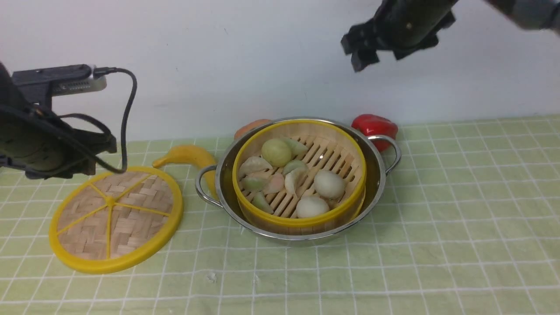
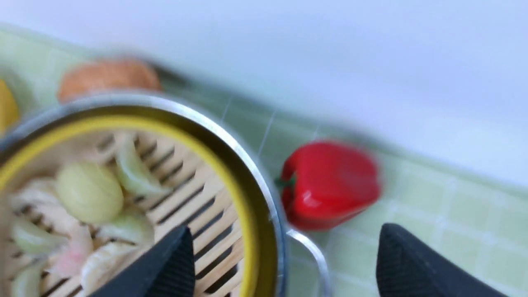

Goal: Place the steamer in the pot on the green tablecloth, and put the lid on the steamer.
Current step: 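Place the bamboo steamer basket of food into the steel pot with the right gripper, then grasp the bamboo steamer lid lying on the table by its centre knob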

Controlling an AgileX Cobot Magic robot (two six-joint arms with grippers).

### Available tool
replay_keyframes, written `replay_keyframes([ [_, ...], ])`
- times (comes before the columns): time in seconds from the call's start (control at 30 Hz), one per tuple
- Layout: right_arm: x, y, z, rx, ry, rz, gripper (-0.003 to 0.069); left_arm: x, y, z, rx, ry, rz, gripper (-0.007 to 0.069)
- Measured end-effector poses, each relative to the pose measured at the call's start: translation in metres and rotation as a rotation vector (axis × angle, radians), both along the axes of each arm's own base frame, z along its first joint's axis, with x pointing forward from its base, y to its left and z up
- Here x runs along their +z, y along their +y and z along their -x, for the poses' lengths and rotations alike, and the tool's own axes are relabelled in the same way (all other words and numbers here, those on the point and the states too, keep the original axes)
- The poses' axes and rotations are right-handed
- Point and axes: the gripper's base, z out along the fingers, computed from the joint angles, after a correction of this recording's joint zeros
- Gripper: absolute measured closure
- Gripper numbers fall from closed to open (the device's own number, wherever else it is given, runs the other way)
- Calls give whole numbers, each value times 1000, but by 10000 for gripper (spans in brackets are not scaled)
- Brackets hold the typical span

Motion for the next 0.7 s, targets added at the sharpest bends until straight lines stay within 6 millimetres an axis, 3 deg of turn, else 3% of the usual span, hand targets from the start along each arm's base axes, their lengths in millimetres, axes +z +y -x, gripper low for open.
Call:
replay_keyframes([
  [0.13,57,-22,47,-5,-100,-19,95,-19,2,-29,5,97,4,382],
  [0.33,125,-69,159,-7,-240,-77,95,-50,4,-55,4,183,5,382],
  [0.43,143,-92,212,-10,-311,-101,95,-65,5,-59,-2,220,-6,382],
  [0.5,155,-115,265,-13,-393,-133,95,-75,7,-61,-7,246,-22,382],
  [0.53,157,-124,286,-13,-425,-147,95,-81,7,-62,-8,259,-28,382],
  [0.57,156,-125,290,-14,-426,-147,95,-81,8,-62,-9,261,-30,382],
  [0.6,159,-140,326,-17,-487,-177,95,-87,8,-63,-7,274,-34,382],
  [0.7,156,-160,373,-33,-562,-234,95,-91,9,-64,-9,274,-39,382],
])
